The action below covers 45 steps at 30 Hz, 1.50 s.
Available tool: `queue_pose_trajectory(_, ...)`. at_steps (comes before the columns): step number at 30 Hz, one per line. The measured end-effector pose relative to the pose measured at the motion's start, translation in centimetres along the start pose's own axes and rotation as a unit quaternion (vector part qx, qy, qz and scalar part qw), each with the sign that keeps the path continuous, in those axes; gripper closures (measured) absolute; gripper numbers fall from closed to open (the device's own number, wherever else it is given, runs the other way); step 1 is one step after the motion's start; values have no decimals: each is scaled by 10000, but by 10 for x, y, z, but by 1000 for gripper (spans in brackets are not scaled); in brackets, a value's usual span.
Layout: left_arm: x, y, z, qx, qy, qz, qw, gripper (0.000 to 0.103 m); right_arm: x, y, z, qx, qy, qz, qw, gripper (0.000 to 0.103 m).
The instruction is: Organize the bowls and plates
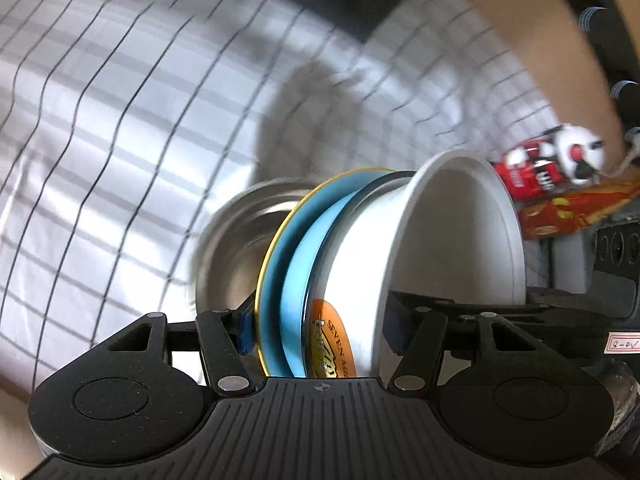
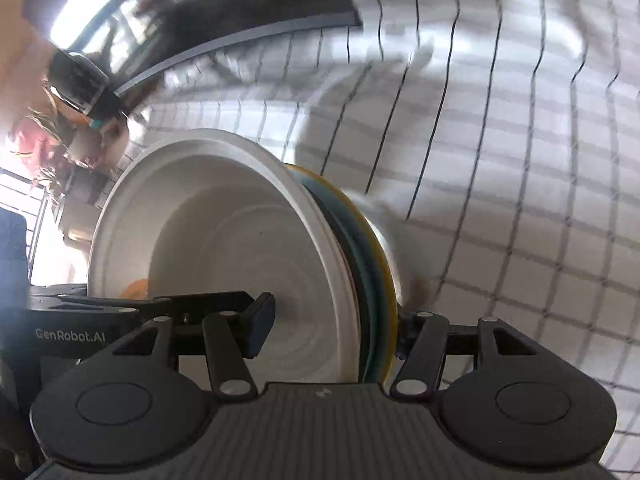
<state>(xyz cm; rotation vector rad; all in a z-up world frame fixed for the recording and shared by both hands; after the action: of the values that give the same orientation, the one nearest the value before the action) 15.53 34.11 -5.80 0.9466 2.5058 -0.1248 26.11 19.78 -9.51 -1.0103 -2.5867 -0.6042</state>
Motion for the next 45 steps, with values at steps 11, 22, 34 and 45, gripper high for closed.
queue_pose_trajectory(11, 11, -13, 11, -7, 201, 128, 9997, 40, -6, -19, 23, -40, 159, 149, 9998, 45)
queue_pose_trajectory(22, 11, -11, 16, -208, 96, 373, 9990, 40, -9, -20, 29, -180, 185, 228, 9994, 42)
queue_pose_trajectory(34, 15, -9, 20, -216, -19, 506, 9985, 41, -6, -17, 31, -314, 38, 186, 9993, 41)
queue_pose_trajectory(45, 16, -7, 22, -159, -64, 836, 9964, 42, -4, -24, 29, -590, -80, 296, 9978, 41)
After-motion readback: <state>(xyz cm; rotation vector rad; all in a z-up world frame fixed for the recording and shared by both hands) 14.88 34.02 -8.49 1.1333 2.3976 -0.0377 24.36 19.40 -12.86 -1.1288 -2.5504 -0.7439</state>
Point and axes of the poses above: each gripper's, at about its wrist camera, not at the fingertips, and z roughly the way its jaws point, x to its left, y to its top, the point moved 2 cm from there along z, roughly the way its jaws point, and after that the axes turned 6 degrees about -z, right-handed, at the moved point
